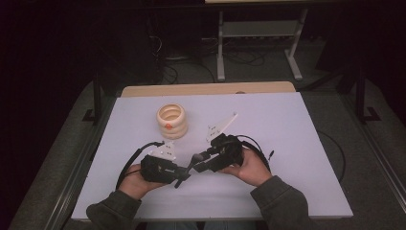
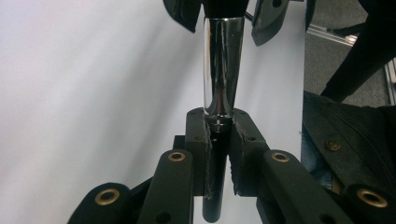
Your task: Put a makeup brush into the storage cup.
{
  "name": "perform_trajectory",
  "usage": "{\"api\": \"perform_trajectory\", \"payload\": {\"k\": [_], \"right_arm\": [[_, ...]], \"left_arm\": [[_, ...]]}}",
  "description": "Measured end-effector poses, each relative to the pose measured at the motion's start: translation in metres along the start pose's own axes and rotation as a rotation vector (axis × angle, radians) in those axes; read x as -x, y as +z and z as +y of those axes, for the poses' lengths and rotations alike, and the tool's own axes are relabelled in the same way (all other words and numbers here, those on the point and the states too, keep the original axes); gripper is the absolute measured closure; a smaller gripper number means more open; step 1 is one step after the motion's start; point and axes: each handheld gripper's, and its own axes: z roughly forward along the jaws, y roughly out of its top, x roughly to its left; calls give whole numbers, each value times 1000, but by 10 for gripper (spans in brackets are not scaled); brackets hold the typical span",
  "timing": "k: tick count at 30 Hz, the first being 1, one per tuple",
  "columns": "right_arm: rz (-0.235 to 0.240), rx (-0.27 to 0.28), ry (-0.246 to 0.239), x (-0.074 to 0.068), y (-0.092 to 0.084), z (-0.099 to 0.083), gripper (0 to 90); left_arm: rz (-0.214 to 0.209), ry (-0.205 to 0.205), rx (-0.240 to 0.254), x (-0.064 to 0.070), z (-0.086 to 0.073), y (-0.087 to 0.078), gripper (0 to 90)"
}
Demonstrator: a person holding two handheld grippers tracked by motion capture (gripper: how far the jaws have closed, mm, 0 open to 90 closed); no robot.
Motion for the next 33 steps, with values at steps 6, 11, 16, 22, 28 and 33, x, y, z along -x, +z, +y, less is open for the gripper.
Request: {"api": "perform_trajectory", "payload": {"k": [6, 11, 16, 22, 28, 33], "right_arm": [[-28, 20, 48, 8, -9, -14, 498], [-60, 22, 56, 11, -14, -21, 470], [-79, 34, 85, 11, -19, -29, 455], [-106, 36, 95, 14, -24, -37, 440], [-131, 44, 108, 14, -30, -43, 429], [-151, 52, 121, 15, -34, -51, 417]], "left_arm": [[8, -24, 11, -7, 0, -3, 792], [21, -31, 9, -11, 2, -6, 791], [36, -43, 19, -17, 4, -12, 792], [49, -52, 19, -23, 8, -19, 792], [57, -58, 26, -28, 10, -22, 792], [57, -73, 37, -32, 10, -24, 792]]}}
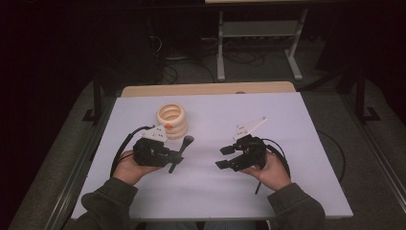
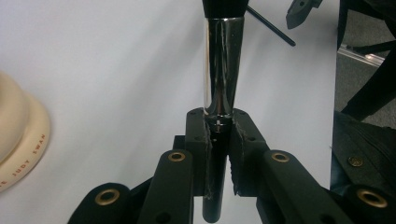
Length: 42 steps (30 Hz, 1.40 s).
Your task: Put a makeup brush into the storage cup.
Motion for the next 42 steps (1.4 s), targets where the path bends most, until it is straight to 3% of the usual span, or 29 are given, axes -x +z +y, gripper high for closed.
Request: {"api": "perform_trajectory", "payload": {"k": [15, 32, 42], "right_arm": [[-64, 33, 53, 9, -18, -22, 352], [-112, 63, 113, 18, -42, -55, 313], [-145, 67, 128, 19, -48, -59, 300]], "left_arm": [[33, -13, 1, -18, 11, -12, 792], [27, -40, 32, -40, 29, -25, 792], [51, -40, 18, -50, 48, -37, 792]]}}
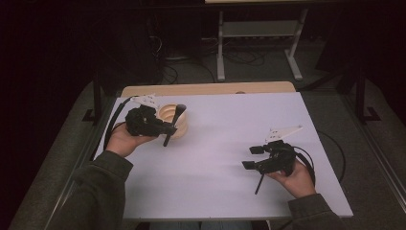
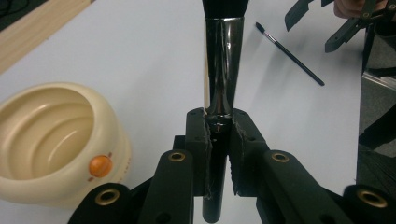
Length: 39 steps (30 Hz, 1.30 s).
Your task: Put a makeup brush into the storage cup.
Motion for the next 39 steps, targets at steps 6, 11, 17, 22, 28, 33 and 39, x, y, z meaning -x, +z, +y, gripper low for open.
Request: {"api": "perform_trajectory", "payload": {"k": [6, 11, 17, 22, 28, 33, 39], "right_arm": [[-15, -2, -1, 2, -1, -2, 295], [-20, 5, -2, 3, -1, -2, 296], [-18, 3, 14, 4, -1, 0, 290], [-23, 9, 14, 3, -5, -1, 286], [-27, 10, 15, 5, -5, -2, 281], [-33, 16, 17, 7, -4, -2, 277], [-44, 22, 19, 4, -6, -2, 270]], "left_arm": [[17, -10, -4, -8, 8, -5, 792], [44, -8, -7, -17, 19, -11, 792], [84, -27, -5, -31, 33, -10, 792], [101, -55, -18, -41, 40, -3, 791], [122, -65, -20, -55, 47, 1, 792], [141, -79, -2, -65, 50, 4, 791], [151, -103, 3, -74, 49, 14, 791]]}}
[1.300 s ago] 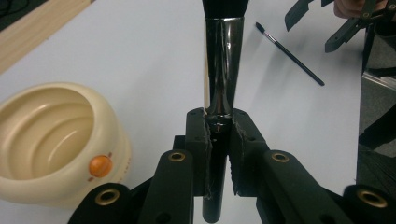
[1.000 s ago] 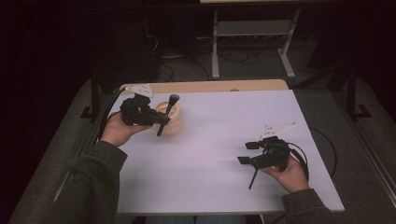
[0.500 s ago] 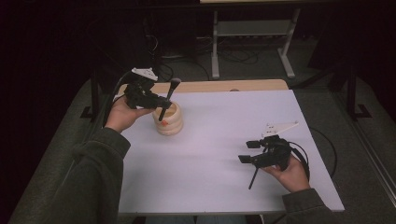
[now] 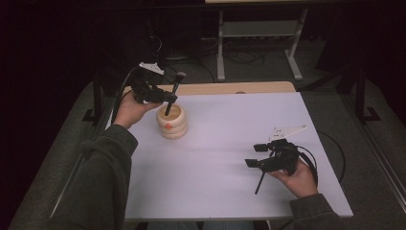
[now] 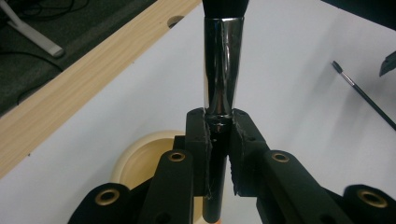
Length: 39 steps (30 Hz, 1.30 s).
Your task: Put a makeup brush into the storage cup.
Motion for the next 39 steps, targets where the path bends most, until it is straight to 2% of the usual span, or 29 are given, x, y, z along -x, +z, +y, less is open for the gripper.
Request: {"api": "perform_trajectory", "payload": {"k": [1, 3, 4, 7, 8, 9, 16, 17, 19, 23, 24, 29, 35, 36, 39], "right_arm": [[-2, 4, -2, 1, 0, 0, 270], [-5, 3, 3, 1, 0, 0, 271], [-8, 2, 6, 2, 0, 0, 271], [-16, -8, 4, 0, -1, 1, 270], [-16, -8, 4, 0, -1, 1, 270], [-17, -2, -3, 0, -2, 0, 272], [-15, 1, -3, 0, -1, 1, 275], [-13, 4, -7, 0, -1, 1, 276], [-13, 4, 1, 1, -1, 1, 275], [-12, -5, -5, 0, 1, 1, 275], [-14, -4, -9, 0, 1, 1, 275], [-8, 2, 9, 2, -1, 1, 279], [-6, 7, -6, 0, -1, 1, 282], [-6, 9, -7, 1, -1, 1, 282], [-5, 2, -1, 1, -1, 1, 281]], "left_arm": [[6, 16, -17, -2, 0, 1, 792], [12, 12, -23, -3, 1, 2, 791], [13, -1, -5, -4, 1, 4, 791], [17, 2, -9, -9, 1, 5, 791], [19, -16, 1, -9, 0, 7, 791], [18, -8, -11, -11, 0, 8, 791], [45, -41, -11, -17, -3, 14, 789], [42, -47, -13, -17, -3, 15, 789], [63, -45, -24, -16, -4, 17, 788], [62, -64, -15, -17, -7, 22, 787], [68, -54, -33, -17, -7, 24, 787], [69, -50, -37, -15, -8, 27, 786], [78, -84, -29, -19, -17, 30, 785], [77, -75, -39, -20, -19, 29, 785], [79, -82, -38, -20, -21, 30, 785]]}}
